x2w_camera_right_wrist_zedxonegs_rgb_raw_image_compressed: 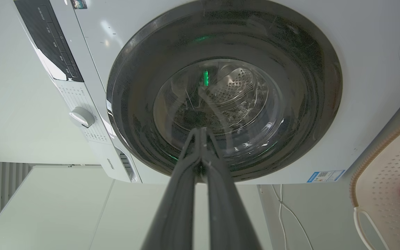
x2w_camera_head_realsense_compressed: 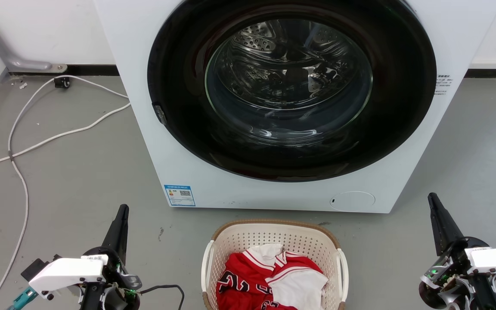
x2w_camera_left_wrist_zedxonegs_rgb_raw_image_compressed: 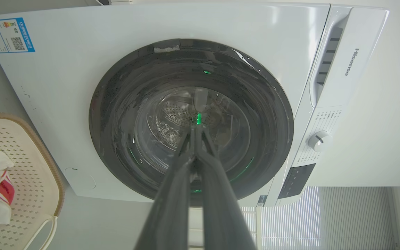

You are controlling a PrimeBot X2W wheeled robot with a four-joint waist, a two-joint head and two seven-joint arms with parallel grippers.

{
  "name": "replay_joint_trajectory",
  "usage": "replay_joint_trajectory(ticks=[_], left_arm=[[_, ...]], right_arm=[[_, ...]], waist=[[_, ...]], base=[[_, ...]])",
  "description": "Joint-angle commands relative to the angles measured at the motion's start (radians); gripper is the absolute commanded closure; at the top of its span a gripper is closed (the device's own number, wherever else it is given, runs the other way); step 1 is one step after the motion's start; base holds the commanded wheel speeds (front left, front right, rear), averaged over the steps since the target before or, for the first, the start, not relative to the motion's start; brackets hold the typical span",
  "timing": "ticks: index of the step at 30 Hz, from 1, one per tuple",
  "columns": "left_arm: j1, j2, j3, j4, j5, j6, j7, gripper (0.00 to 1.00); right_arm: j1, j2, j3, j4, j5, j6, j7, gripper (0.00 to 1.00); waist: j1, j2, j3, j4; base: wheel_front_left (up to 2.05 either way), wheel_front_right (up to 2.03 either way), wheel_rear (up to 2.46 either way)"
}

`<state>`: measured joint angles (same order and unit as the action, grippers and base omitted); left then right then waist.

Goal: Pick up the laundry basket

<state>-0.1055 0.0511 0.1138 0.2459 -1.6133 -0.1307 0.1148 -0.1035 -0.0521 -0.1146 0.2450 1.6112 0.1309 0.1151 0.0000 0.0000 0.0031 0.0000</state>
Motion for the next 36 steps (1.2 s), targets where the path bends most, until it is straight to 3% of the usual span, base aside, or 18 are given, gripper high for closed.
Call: replay_joint_trajectory(ticks=[1,25,26,36], left_arm=[[-0.007,-0.001,0.004,0.001,0.002,-0.003,0.003,1.00],[-0.007,-0.001,0.004,0.001,0.002,-0.003,0.003,1.00],[0.000,0.000,0.000,0.001,0.000,0.000,-0.001,0.00],[0.024,-0.003,-0.009,-0.010,0.055,0.000,-0.039,0.00]], right_arm=[[-0.011,0.003,-0.001,0.001,0.002,0.000,0.003,1.00],[-0.011,0.003,-0.001,0.001,0.001,0.000,0.003,1.00],[0.000,0.000,0.000,0.001,0.000,0.000,-0.001,0.00],[0.033,0.001,-0.003,0.001,-0.063,0.000,-0.039,0.00]], waist=[[0.0000,0.0000,0.000,0.000],[0.0000,0.0000,0.000,0.000],[0.0000,0.0000,0.000,0.000],[0.0000,0.0000,0.001,0.000]], base=[[0.00,0.00,0.00],[0.00,0.00,0.00],[0.00,0.00,0.00],[0.00,0.00,0.00]])
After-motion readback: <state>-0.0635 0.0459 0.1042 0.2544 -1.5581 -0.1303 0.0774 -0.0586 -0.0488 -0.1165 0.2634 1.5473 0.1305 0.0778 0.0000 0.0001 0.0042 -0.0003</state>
